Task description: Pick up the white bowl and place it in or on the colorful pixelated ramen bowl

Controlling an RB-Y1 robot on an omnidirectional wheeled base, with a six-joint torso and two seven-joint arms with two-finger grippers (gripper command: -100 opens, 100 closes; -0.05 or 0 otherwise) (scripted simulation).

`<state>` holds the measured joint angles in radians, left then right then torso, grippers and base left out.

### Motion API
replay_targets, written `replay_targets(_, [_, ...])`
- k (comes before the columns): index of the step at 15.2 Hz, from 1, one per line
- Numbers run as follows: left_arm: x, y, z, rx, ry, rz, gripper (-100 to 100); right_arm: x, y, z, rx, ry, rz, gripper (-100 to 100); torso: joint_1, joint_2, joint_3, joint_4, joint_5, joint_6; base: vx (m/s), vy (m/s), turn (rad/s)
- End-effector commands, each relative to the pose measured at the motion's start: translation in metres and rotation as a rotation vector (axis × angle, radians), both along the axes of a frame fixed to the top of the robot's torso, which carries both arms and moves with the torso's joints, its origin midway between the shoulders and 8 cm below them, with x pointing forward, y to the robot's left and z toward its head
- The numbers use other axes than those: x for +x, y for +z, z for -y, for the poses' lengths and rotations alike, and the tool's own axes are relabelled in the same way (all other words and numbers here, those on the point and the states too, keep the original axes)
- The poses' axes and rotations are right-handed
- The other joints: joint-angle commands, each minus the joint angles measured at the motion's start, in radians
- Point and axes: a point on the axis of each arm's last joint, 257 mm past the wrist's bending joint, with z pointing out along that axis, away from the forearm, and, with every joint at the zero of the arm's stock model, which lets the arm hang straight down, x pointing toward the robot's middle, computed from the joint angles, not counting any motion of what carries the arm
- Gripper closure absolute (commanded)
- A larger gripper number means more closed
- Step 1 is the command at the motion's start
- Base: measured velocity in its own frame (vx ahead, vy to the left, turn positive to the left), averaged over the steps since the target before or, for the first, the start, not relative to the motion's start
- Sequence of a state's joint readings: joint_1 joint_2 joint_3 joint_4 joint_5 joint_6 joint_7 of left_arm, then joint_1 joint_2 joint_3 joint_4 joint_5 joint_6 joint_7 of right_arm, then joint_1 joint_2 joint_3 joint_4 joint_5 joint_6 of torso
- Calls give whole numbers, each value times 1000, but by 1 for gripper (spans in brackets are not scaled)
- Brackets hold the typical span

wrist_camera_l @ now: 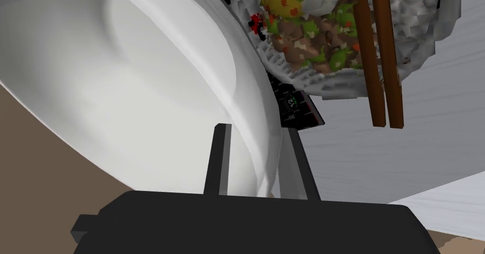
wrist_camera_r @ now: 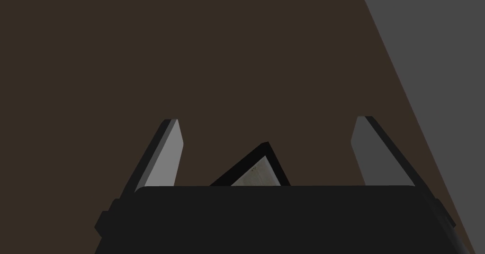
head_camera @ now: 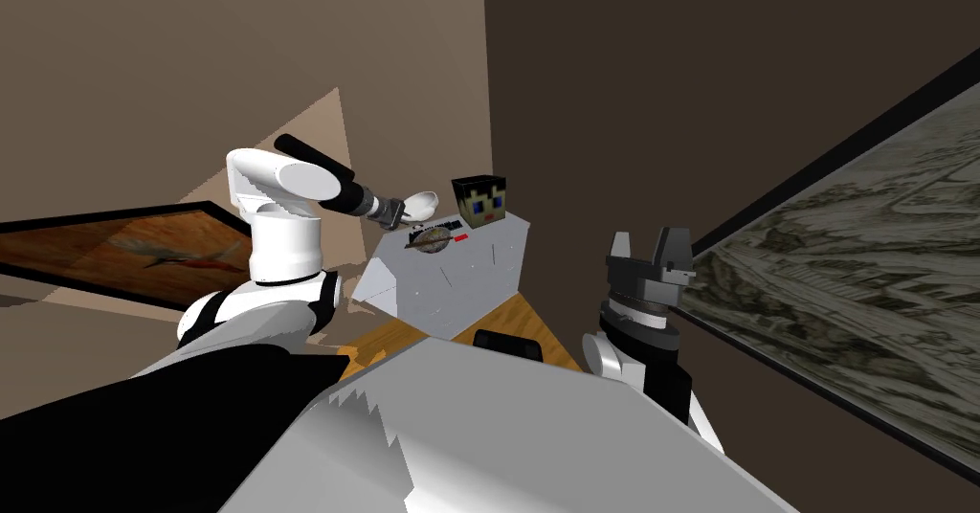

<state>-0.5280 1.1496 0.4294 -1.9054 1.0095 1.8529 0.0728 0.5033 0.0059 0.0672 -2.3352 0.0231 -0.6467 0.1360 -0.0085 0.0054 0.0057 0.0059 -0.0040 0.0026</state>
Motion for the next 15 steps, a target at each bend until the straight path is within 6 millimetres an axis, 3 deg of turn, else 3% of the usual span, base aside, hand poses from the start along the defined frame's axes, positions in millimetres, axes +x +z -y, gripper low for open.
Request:
replay_targets(1, [-10,-6,-3,5,11,-45,100,0,0,0,0,0,0,0,0,0,0,0,0,0,11,-23,-7])
replay_targets(7, [-31,-18,-8,15,33,-139,100,0,0,0,0,0,0,0,2,0,0,-1,1,-1,8,-16,-3])
replay_targets(8, [-25,-14,-6,12,27,-114,100,0,0,0,0,0,0,0,2,0,0,-1,1,-1,2,-6,3])
replay_targets(9, [-27,-15,-7,13,28,-121,-100,0,0,0,0,0,0,0,2,0,0,-1,0,-1,0,0,0])
replay_targets(15, [-28,-9,-8,12,25,-121,-100,0,0,0,0,0,0,0,3,0,-1,-1,0,-1,5,2,1])
